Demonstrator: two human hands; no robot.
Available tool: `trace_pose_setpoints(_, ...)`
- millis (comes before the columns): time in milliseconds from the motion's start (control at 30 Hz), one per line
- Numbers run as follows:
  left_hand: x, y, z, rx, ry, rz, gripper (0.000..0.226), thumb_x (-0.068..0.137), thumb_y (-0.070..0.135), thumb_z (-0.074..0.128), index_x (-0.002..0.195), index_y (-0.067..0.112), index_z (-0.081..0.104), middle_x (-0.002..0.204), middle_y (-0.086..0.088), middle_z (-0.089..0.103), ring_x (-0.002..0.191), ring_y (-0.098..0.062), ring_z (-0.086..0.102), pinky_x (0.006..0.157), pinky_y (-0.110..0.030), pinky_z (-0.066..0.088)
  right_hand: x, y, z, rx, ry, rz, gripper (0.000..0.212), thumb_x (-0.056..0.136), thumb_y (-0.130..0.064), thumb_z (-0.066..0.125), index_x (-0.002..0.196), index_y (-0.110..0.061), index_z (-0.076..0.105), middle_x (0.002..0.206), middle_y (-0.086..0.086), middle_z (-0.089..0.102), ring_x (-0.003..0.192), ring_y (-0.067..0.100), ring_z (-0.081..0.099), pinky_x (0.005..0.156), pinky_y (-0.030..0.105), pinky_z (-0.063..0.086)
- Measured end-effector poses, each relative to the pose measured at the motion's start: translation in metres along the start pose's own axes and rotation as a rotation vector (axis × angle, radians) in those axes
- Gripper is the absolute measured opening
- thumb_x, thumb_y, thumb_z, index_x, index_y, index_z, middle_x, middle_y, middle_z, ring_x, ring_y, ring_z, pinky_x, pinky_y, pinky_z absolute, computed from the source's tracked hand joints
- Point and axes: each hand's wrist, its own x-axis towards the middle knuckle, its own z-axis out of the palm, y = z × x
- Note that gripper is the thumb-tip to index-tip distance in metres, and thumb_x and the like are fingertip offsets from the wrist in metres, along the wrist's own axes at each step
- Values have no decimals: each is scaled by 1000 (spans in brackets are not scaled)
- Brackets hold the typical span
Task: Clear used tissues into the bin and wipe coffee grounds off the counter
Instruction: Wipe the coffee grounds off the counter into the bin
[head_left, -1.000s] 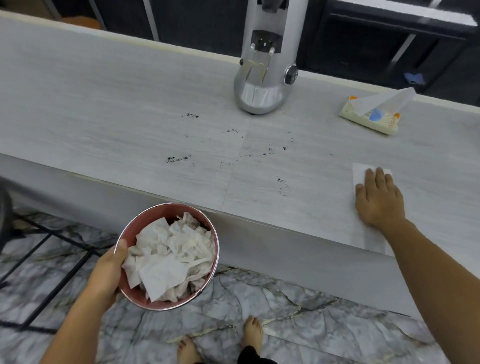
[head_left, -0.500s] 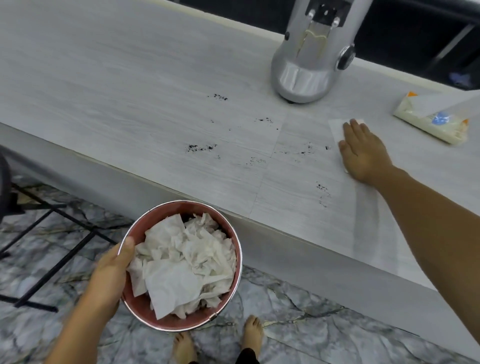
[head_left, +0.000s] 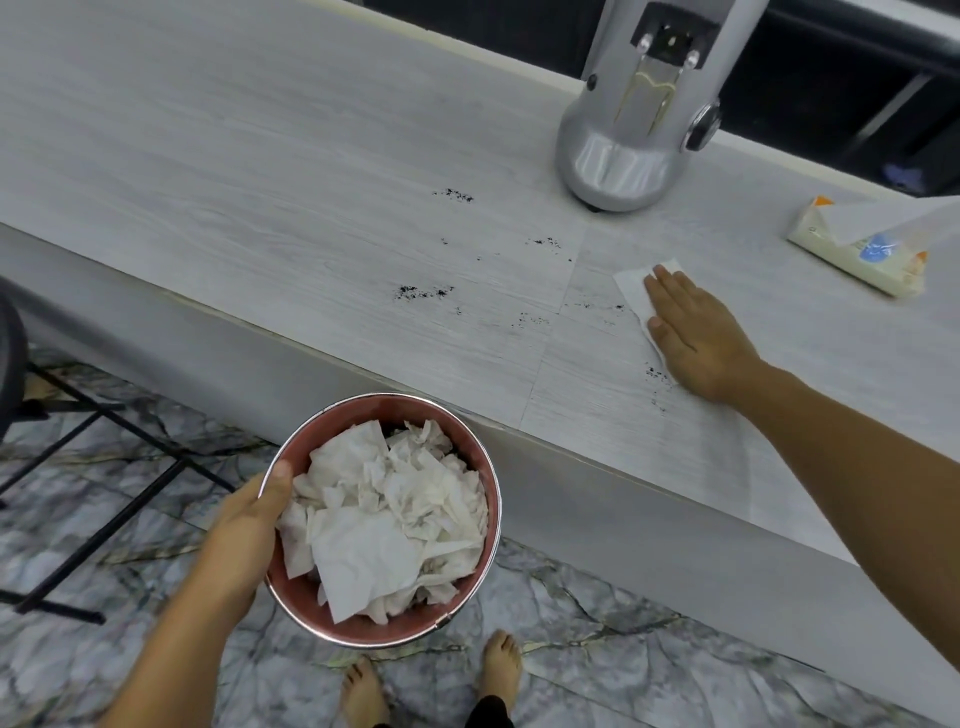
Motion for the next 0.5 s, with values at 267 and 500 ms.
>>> trace_pose_setpoints(267,1,0,-7,16,-16,5,33,102,39,47,104,21,74,94,0,81,95,-22,74,81,-39,55,-23,-62,16,41,79,249,62,102,-44,15,157,-17,9,166,3,4,153,23,4,124,43,7)
trace_pose_setpoints(500,6,1,-21,79,-13,4,34,103,42,45,97,27,75,91,3,81,93,-23,74,83,-44,56,-3,-105,23,52,87,398,68,99,-47,11,156,-12,6,166,7,2,153,26,1,124,45,5)
